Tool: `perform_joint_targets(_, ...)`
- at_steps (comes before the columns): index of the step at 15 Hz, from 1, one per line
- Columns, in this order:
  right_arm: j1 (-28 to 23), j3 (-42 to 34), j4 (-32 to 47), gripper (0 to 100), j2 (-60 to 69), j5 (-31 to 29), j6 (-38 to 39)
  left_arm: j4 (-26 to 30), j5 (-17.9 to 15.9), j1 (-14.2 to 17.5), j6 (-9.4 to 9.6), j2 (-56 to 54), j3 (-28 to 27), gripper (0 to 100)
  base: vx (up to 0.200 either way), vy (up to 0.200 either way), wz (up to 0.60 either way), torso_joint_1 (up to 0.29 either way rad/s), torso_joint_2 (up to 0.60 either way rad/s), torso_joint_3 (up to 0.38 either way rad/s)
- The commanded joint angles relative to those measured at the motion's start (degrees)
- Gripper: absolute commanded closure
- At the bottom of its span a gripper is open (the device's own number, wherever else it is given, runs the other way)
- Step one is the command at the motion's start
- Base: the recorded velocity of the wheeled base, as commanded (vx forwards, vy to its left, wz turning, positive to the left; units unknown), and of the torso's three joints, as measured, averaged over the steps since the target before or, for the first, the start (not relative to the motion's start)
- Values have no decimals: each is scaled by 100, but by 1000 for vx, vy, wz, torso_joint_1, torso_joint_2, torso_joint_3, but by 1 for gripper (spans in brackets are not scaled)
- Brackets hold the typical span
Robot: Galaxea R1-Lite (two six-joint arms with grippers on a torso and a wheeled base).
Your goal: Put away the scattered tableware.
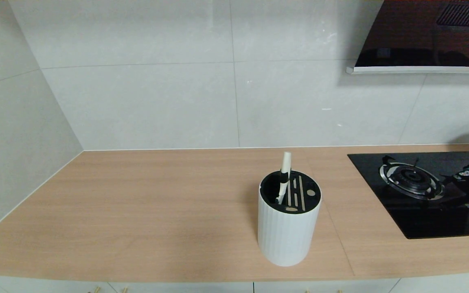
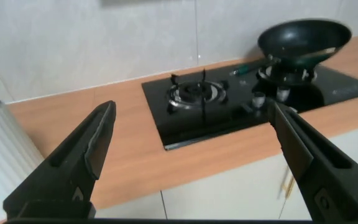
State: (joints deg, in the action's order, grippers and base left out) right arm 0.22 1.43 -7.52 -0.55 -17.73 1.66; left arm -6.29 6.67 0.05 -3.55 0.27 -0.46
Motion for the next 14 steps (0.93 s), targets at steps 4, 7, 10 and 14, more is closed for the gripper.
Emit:
perform_joint_targets(4,-13,-134,506,0,55,788,-25,620,-544,4,425,-27,46,0,0,0,0,0,0,0)
perform_joint_targets(7,-13,-116,840,0,46,1623,-43,629,-588,4,566,-9,46,0,0,0,0,0,0,0)
perform_joint_targets(10,-13,-134,779,0,46,1597,-131,629,-570,4,355,-27,46,0,0,0,0,0,0,0)
perform_joint_targets(14,-13,-134,779,0,46,1606,-104,629,-570,4,346,-27,46,0,0,0,0,0,0,0)
